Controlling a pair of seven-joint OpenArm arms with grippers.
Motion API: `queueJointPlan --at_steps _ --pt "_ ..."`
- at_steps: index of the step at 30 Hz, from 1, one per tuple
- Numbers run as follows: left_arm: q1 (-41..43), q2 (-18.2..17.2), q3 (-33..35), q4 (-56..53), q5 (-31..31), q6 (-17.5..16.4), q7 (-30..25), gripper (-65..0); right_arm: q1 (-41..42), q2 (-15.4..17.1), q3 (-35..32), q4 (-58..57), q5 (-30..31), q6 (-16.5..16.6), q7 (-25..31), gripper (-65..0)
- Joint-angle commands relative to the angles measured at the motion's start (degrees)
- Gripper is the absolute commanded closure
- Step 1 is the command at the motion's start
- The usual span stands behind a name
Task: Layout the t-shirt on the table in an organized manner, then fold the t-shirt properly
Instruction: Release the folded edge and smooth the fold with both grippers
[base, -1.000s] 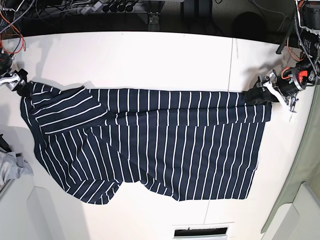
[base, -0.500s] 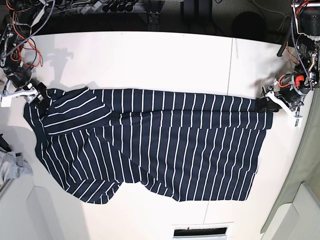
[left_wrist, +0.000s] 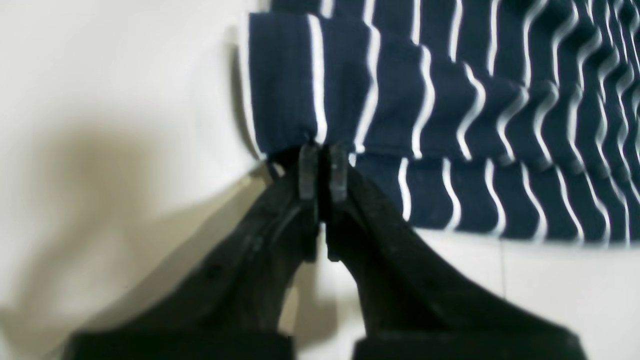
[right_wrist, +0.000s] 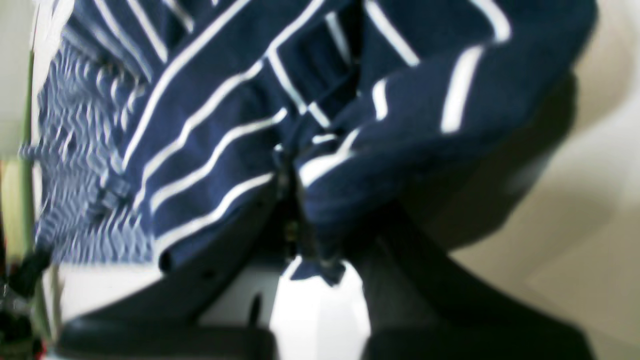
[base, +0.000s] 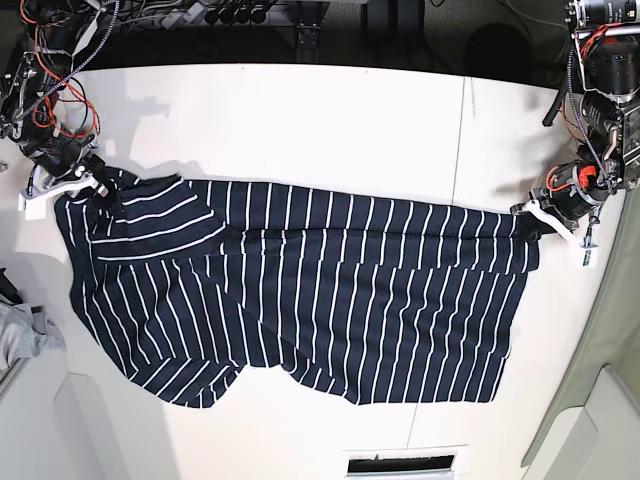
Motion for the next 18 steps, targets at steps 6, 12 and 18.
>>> queueJointPlan --at_steps 6,12,18 --pt "8.50 -3.96 -0.17 11.98 -7.23 -2.84 3.61 0.0 -7.34 2.89 0.85 10.21 6.32 1.14 -3.91 0.0" --pt "20.17 -5.84 -1.90 23.87 -8.04 -0.68 3.67 0.0 -16.46 5.46 0.87 18.49 7.54 1.11 -3.91 0.0" --pt "28.65 -5.81 -7.10 29.27 -8.02 -0.74 3.69 0.0 -23.17 7.15 0.92 22.25 7.85 1.11 -3.87 0.0"
